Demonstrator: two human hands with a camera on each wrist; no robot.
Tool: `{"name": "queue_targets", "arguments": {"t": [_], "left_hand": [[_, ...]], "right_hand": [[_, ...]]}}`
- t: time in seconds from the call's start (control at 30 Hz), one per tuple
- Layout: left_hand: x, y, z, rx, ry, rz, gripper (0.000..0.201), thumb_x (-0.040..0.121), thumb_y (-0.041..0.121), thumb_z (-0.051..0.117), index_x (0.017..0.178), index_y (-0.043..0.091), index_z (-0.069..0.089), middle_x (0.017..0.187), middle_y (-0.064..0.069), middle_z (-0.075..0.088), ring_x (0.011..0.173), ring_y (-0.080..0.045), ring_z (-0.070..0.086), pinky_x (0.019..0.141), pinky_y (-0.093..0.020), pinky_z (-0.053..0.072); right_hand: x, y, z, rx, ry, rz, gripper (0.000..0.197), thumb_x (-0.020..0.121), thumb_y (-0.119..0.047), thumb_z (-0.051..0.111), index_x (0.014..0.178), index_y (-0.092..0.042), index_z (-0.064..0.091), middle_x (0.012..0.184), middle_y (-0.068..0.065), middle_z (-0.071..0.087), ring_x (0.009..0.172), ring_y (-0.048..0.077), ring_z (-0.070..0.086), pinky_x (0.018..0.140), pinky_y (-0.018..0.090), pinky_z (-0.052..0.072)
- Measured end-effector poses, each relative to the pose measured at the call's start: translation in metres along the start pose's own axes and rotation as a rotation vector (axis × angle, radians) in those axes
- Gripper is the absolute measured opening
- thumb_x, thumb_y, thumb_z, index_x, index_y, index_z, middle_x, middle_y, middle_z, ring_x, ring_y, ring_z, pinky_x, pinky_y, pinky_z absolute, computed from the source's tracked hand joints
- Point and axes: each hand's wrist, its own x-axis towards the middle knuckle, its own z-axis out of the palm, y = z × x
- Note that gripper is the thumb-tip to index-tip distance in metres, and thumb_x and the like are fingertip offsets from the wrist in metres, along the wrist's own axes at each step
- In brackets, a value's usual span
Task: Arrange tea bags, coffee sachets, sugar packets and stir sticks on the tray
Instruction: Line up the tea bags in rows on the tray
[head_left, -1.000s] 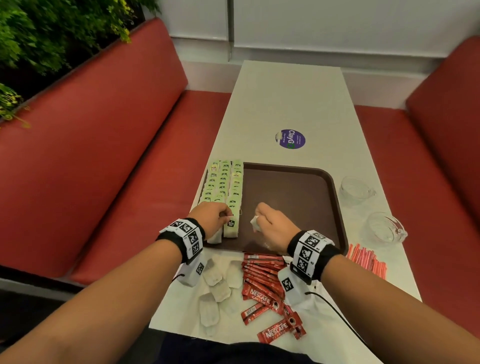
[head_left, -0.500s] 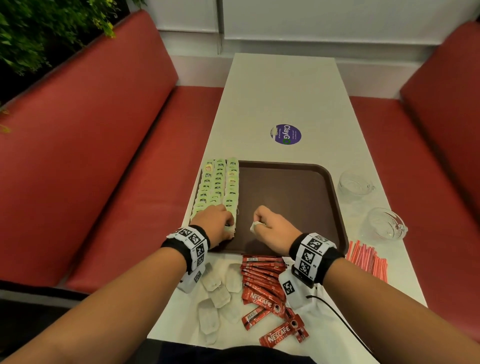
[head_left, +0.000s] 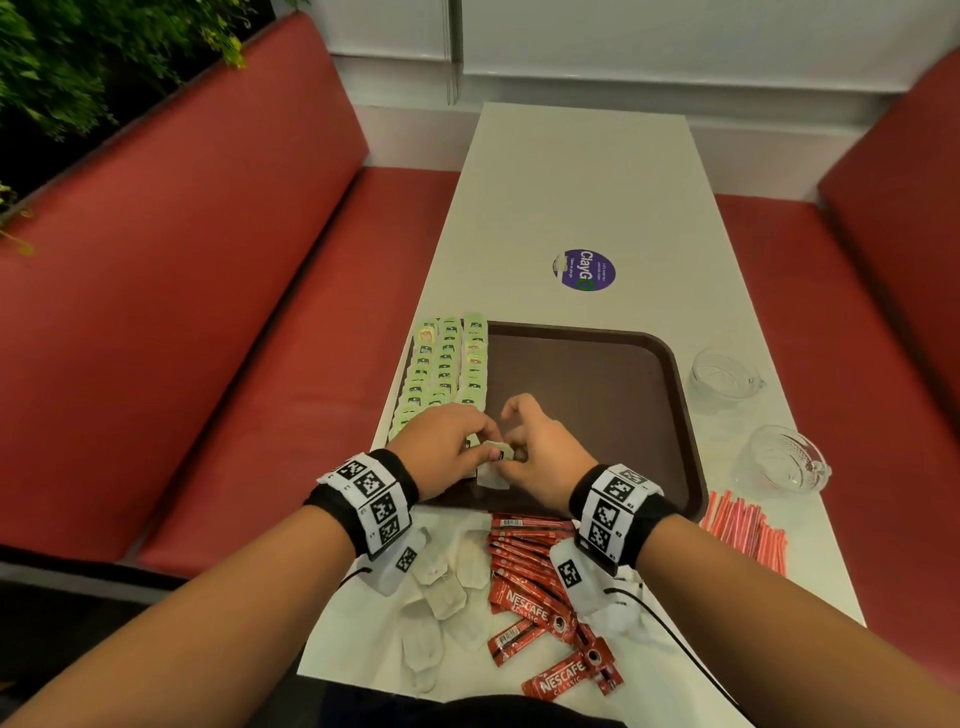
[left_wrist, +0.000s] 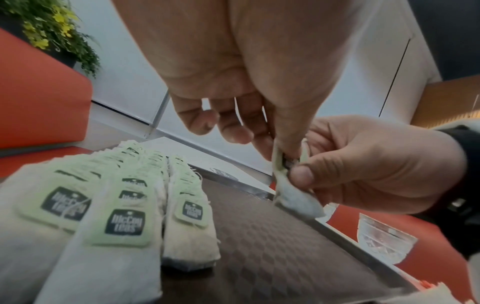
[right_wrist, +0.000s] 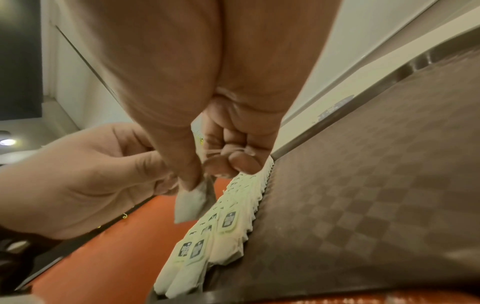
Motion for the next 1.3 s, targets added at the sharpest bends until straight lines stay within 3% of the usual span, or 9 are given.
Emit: {"name": "queue_targets", "arguments": {"t": [0.2,0.3,0.4,0.5,0.6,0.8,1.07,1.2,1.3], "left_hand": [[-0.007,-0.012,-0.001,-0.135,0.062,-0.149,0.007,0.095,0.026,0.065,0.090,0.028,0.061,0.071,0.010,0.064,0.065,-0.004,0.056,0.063,-0.020,0.041],[-0.006,-0.024,0.003,-0.060,-0.038,-0.272,0.005,0.096,0.027,0.063,0.093,0.028,0.059,0.074,0.012,0.062,0.064,-0.002,0.052,0.060,-0.020,0.037],[-0.005,-0.034,0.013,0.003,-0.135,-0.345,0.004,0.095,0.029,0.063,0.098,0.027,0.063,0.085,0.009,0.064,0.072,-0.009,0.055,0.065,-0.024,0.042],[-0.001,-0.036,0.019,0.021,-0.049,-0.389,0.007,0.091,0.031,0.068,0.098,0.028,0.066,0.089,0.010,0.063,0.087,-0.015,0.060,0.078,-0.028,0.048],[0.004,-0.036,0.021,0.079,0.021,-0.424,0.018,0.085,0.036,0.072,0.100,0.032,0.061,0.088,0.013,0.057,0.087,-0.013,0.058,0.078,-0.030,0.048],[0.004,-0.019,0.033,0.328,-0.045,-0.395,0.028,0.087,0.055,0.059,0.085,0.030,0.049,0.077,0.010,0.058,0.074,-0.014,0.056,0.069,-0.033,0.048],[0.006,-0.014,0.028,0.348,-0.076,-0.423,0.028,0.088,0.056,0.056,0.088,0.028,0.051,0.079,0.009,0.059,0.076,-0.015,0.057,0.069,-0.032,0.048],[-0.011,-0.009,0.013,0.217,0.021,-0.357,0.024,0.092,0.054,0.056,0.088,0.030,0.054,0.076,0.009,0.058,0.072,-0.010,0.054,0.060,-0.029,0.037],[-0.037,-0.007,0.003,0.185,-0.028,-0.285,0.017,0.094,0.046,0.057,0.090,0.030,0.061,0.083,0.010,0.061,0.075,-0.009,0.055,0.064,-0.028,0.042]], "right_hand": [[0.005,0.006,0.002,-0.049,-0.005,0.039,0.056,0.085,-0.022,0.076,0.127,-0.025,0.038,0.084,-0.009,0.067,0.070,0.001,0.061,0.069,0.020,0.049],[0.005,0.015,-0.001,-0.194,-0.111,0.103,0.044,0.088,-0.030,0.074,0.124,-0.025,0.050,0.098,-0.010,0.069,0.086,0.009,0.062,0.082,0.027,0.050],[0.000,0.018,-0.005,-0.359,-0.258,0.167,0.027,0.090,-0.032,0.071,0.115,-0.025,0.065,0.102,-0.009,0.069,0.094,0.011,0.063,0.087,0.028,0.051],[-0.006,0.017,-0.005,-0.412,-0.342,0.205,0.020,0.090,-0.031,0.071,0.108,-0.024,0.073,0.102,-0.007,0.072,0.090,0.010,0.063,0.083,0.026,0.050],[-0.008,0.017,-0.005,-0.435,-0.346,0.219,0.016,0.089,-0.028,0.072,0.104,-0.023,0.077,0.103,-0.005,0.074,0.091,0.011,0.065,0.082,0.024,0.050],[-0.008,0.016,-0.005,-0.454,-0.333,0.237,0.014,0.089,-0.029,0.072,0.101,-0.026,0.077,0.100,-0.007,0.074,0.093,0.013,0.066,0.087,0.028,0.053],[-0.010,0.011,-0.002,-0.490,-0.322,0.213,0.014,0.092,-0.029,0.065,0.100,-0.024,0.076,0.099,-0.006,0.073,0.093,0.016,0.066,0.088,0.033,0.056],[-0.012,-0.001,0.005,-0.472,-0.268,0.070,0.019,0.090,-0.032,0.068,0.107,-0.026,0.069,0.097,-0.010,0.062,0.093,0.013,0.060,0.084,0.030,0.051],[-0.013,-0.010,0.016,-0.501,-0.276,-0.076,0.024,0.086,-0.035,0.069,0.107,-0.025,0.071,0.100,-0.007,0.062,0.097,0.015,0.056,0.087,0.031,0.047]]}}
